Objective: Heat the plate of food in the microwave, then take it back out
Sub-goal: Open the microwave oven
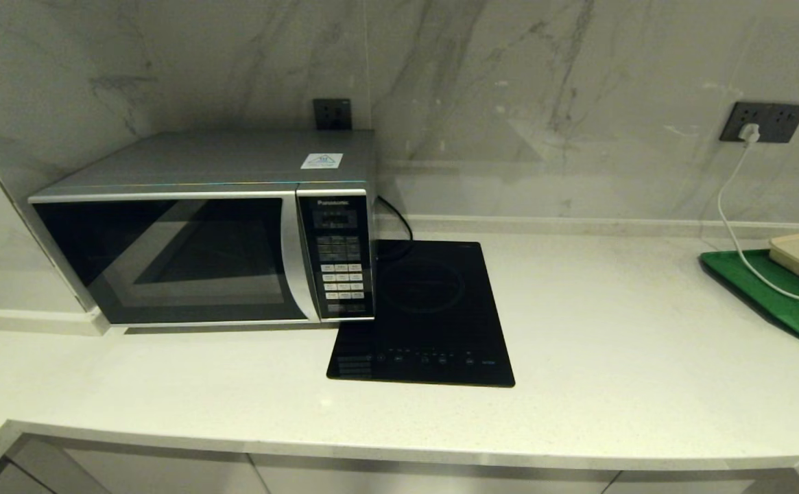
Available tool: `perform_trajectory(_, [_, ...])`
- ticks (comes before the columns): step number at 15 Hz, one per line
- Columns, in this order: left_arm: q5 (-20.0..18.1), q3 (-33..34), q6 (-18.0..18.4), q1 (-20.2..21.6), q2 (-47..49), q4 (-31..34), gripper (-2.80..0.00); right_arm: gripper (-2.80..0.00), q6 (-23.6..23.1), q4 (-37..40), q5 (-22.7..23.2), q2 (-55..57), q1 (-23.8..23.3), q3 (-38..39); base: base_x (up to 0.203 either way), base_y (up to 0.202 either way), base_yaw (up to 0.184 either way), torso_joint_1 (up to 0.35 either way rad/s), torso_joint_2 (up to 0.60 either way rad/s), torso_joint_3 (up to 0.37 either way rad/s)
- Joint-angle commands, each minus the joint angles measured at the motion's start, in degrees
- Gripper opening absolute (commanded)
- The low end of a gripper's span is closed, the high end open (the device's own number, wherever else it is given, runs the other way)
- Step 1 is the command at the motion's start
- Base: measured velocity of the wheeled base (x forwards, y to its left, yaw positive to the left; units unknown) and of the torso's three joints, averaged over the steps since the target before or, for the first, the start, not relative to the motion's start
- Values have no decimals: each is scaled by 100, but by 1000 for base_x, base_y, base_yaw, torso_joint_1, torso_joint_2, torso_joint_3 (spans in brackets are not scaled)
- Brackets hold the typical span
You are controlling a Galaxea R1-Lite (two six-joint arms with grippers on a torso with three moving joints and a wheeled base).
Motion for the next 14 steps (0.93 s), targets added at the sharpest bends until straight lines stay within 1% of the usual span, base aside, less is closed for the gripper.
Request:
perform_trajectory(1, [26,183,224,779,-1373,338,-280,-280,8,6,-1,5,1,1,0,0,0,0,0,0])
perform_trajectory(2, [21,386,563,1086,-1810,409,-280,-280,2,6,-1,5,1,1,0,0,0,0,0,0])
perform_trajectory(3, [13,591,983,1332,-2232,436,-280,-280,2,6,-1,5,1,1,0,0,0,0,0,0])
perform_trajectory(5, [-19,1065,1910,1674,-3126,335,-280,-280,11,6,-1,5,1,1,0,0,0,0,0,0])
perform_trajectory(6, [-94,1411,2273,1791,-3424,122,-280,-280,11,6,-1,5,1,1,0,0,0,0,0,0])
perform_trajectory(7, [-285,1810,2531,1858,-3699,-231,-280,-280,11,6,-1,5,1,1,0,0,0,0,0,0])
perform_trajectory(9, [-756,2736,2976,1911,-4241,-1140,-280,-280,2,6,-1,5,1,1,0,0,0,0,0,0])
perform_trajectory(10, [-910,3298,3132,1929,-4345,-1782,-280,-280,11,6,-1,5,1,1,0,0,0,0,0,0])
perform_trajectory(12, [-1073,4365,3312,1949,-4411,-3096,-280,-280,11,6,-1,5,1,1,0,0,0,0,0,0])
perform_trajectory(13, [-1114,4860,3365,1954,-4426,-3670,-280,-280,11,6,-1,5,1,1,0,0,0,0,0,0])
perform_trajectory(14, [-1182,5343,3392,1957,-4437,-4389,-280,-280,11,6,-1,5,1,1,0,0,0,0,0,0])
